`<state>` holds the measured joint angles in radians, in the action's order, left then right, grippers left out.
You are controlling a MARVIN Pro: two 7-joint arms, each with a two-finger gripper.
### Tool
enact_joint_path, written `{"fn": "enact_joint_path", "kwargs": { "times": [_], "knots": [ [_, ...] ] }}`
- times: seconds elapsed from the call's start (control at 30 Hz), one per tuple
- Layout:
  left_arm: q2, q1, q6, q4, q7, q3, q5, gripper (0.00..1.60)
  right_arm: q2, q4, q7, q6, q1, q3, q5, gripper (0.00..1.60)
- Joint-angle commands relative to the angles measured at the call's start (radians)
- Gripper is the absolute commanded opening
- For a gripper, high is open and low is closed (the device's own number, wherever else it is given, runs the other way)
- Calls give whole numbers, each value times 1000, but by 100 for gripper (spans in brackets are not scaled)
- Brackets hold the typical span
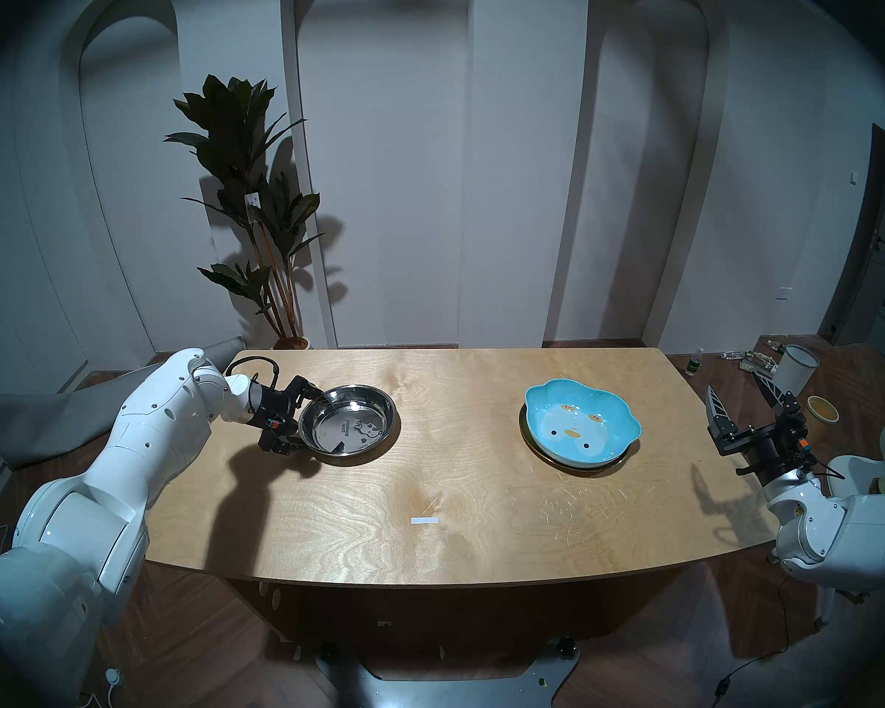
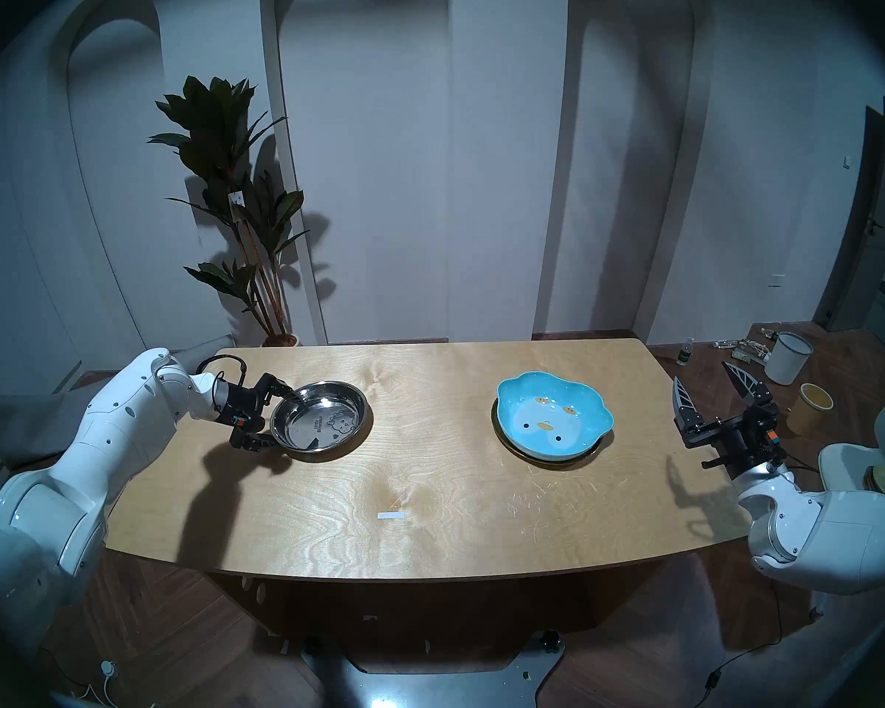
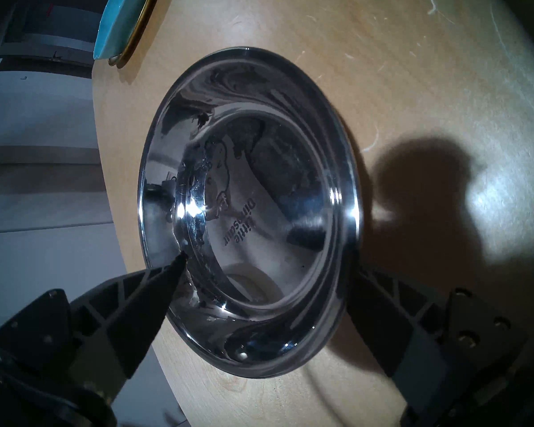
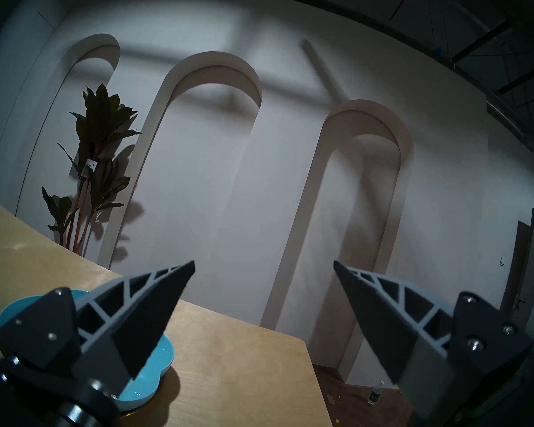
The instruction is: Stack the plates into one stack
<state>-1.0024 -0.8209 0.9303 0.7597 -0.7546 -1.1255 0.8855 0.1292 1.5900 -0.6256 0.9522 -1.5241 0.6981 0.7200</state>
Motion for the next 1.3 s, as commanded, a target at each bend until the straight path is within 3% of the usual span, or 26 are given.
{"fn": "enact_joint_path", "kwargs": {
  "times": [0.0, 0.13, 0.2, 0.23, 0.3, 0.4, 0.5, 0.6, 0.67, 0.7, 1.0, 1.27],
  "knots": [
    [-22, 63, 20, -45, 39, 22, 57, 159, -15, 3, -56, 8, -18, 30, -42, 160],
    [-25, 74, 30, -65, 55, 41, 94, 135, -15, 8, -88, 8, -31, 38, -69, 160],
    [-28, 81, 30, -78, 69, 47, 108, 111, -16, 11, -107, 8, -38, 44, -86, 160],
    [-28, 82, 30, -81, 73, 49, 114, 90, -16, 12, -113, 8, -41, 45, -91, 160],
    [-30, 87, 30, -91, 83, 54, 126, 77, -16, 14, -129, 8, -46, 49, -106, 160],
    [-32, 95, 30, -104, 100, 64, 148, 66, -16, 19, -156, 8, -55, 56, -129, 160],
    [-33, 101, 30, -116, 117, 73, 165, 65, -17, 22, -183, 8, -65, 62, -152, 160],
    [-34, 107, 30, -130, 133, 80, 178, 48, -17, 26, -212, 8, -75, 68, -178, 160],
    [-36, 111, 30, -141, 145, 83, 184, 9, -17, 27, -231, 8, -83, 72, -196, 160],
    [-37, 113, 30, -147, 149, 83, 184, 0, -17, 28, -239, 8, -85, 74, -203, 160],
    [-32, 149, 30, -158, 187, 84, 192, 0, -17, 30, -303, 8, -114, 85, -268, 160],
    [-6, 165, 30, -74, 199, 87, 193, 0, -13, 10, -303, 8, -129, 91, -275, 160]
  ]
}}
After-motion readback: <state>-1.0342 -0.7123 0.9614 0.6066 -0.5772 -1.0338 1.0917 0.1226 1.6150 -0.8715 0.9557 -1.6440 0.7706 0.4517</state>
